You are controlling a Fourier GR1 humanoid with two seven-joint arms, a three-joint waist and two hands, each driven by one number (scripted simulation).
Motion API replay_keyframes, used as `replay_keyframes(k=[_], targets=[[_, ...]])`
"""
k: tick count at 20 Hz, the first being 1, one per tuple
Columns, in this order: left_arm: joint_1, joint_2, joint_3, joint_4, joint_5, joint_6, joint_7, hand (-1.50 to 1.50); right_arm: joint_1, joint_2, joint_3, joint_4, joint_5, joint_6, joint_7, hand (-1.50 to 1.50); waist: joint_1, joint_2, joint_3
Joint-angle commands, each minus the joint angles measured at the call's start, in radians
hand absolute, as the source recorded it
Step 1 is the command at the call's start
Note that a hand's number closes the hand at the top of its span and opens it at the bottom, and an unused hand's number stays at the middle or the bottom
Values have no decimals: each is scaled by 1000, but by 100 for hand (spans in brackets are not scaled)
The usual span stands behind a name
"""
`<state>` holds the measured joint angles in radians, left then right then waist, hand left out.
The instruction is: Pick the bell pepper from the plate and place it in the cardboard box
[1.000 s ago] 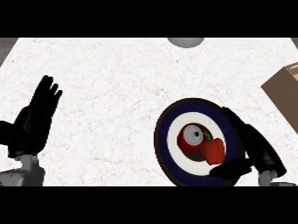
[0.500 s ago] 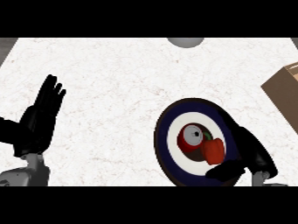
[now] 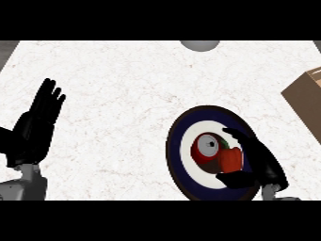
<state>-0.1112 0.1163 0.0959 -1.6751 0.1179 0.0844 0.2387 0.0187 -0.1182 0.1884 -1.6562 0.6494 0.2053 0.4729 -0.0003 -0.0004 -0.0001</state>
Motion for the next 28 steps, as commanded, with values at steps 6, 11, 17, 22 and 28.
replay_keyframes(k=[6,11,17,22,28], targets=[[91,-3,-6,-47,0,-31,-30,0,40,-47,54,-55,117,-32,-83,150,1,-1,0],[9,-15,-6,1,-12,1,-10,0,52,-72,157,-60,212,-39,-156,150,-2,-2,0],[-1,-3,6,-14,-7,0,2,0,115,-166,439,-228,451,-29,-176,150,-7,-6,0],[31,5,28,36,9,-35,-64,0,131,-154,536,-410,574,-7,-87,150,-5,-3,-1],[66,-2,5,1,7,-45,-38,0,142,-207,584,-680,606,138,-58,150,-2,-2,-1]])
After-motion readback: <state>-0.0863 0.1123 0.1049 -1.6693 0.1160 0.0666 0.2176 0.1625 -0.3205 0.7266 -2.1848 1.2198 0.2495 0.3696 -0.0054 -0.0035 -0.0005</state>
